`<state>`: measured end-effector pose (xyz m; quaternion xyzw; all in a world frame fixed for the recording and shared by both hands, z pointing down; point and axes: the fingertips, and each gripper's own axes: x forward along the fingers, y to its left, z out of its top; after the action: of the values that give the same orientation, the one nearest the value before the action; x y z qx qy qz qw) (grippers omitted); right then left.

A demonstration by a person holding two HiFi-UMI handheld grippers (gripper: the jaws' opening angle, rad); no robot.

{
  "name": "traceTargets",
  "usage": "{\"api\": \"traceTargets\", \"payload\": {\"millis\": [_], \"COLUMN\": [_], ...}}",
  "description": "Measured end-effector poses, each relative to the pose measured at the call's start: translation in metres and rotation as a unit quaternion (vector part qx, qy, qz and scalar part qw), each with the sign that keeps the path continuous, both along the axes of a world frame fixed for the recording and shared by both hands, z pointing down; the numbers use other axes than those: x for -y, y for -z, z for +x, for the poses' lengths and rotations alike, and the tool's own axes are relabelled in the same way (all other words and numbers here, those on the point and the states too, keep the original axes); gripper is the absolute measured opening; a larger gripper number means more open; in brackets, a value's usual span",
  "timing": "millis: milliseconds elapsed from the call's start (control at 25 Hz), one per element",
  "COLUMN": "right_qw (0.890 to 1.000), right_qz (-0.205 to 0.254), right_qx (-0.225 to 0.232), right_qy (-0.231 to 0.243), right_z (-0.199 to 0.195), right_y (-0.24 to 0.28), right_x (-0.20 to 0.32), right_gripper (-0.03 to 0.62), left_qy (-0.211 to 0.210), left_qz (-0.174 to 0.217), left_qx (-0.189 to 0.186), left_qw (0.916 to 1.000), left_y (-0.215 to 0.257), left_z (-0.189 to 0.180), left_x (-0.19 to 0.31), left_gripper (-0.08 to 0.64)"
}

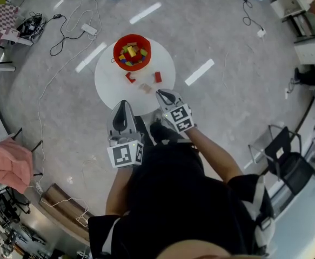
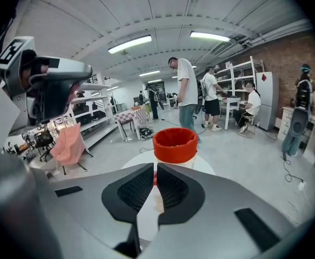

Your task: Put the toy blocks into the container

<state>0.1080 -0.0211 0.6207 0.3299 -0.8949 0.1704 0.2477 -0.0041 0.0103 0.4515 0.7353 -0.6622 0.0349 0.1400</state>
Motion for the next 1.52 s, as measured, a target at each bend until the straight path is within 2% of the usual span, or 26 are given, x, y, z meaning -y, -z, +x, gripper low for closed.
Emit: {"api": "traceTargets", "payload": {"millis": [160,320,480,680,800,960,1320,1440,1520], "right_qw": [0.999,0.994,0.983,0.967,0.960,0.952,0.945,0.944,0.944], "right_qz": [-0.022,-0.056,-0.103,-0.125,-0.147,-0.155,-0.170,-0.174,-0.170], "right_qx": [-0.040,-0.083,-0.142,-0.206,-0.220,-0.245,-0.261,-0.267,-0.270], "right_qy": [0.023,0.040,0.060,0.082,0.098,0.099,0.098,0.086,0.076], "right_z": [-0.008,-0.014,-0.011,-0.005,-0.008,-0.003,-0.025,-0.027,-0.027], "right_y": [-0.033,-0.075,-0.126,-0.180,-0.208,-0.235,-0.250,-0.253,-0.253], "right_x": [0.003,0.001,-0.001,-0.002,-0.010,-0.009,-0.005,-0.002,0.002], "right_gripper": [0.013,0.041,0.075,0.099,0.117,0.136,0.152,0.152,0.128], "left_qy": [-0.013,-0.015,-0.029,-0.021,-0.022,-0.021,-0.022,-0.023,-0.024], "left_qz": [0.001,0.003,-0.002,-0.008,-0.011,-0.018,-0.027,-0.027,-0.029], "left_qx": [0.002,-0.012,-0.007,-0.033,-0.034,-0.038,-0.040,-0.037,-0.037], "left_qw": [0.9999,0.9998,0.9996,0.9992,0.9991,0.9989,0.9986,0.9987,0.9986], "left_y": [-0.002,0.002,-0.004,-0.006,-0.009,-0.014,-0.022,-0.023,-0.024], "left_z": [-0.002,-0.007,-0.013,-0.019,-0.022,-0.026,-0.036,-0.041,-0.044], "left_x": [0.012,0.022,0.028,0.037,0.039,0.040,0.041,0.042,0.042], "left_gripper": [-0.006,-0.006,-0.006,-0.006,-0.006,-0.006,-0.006,-0.006,-0.006]}}
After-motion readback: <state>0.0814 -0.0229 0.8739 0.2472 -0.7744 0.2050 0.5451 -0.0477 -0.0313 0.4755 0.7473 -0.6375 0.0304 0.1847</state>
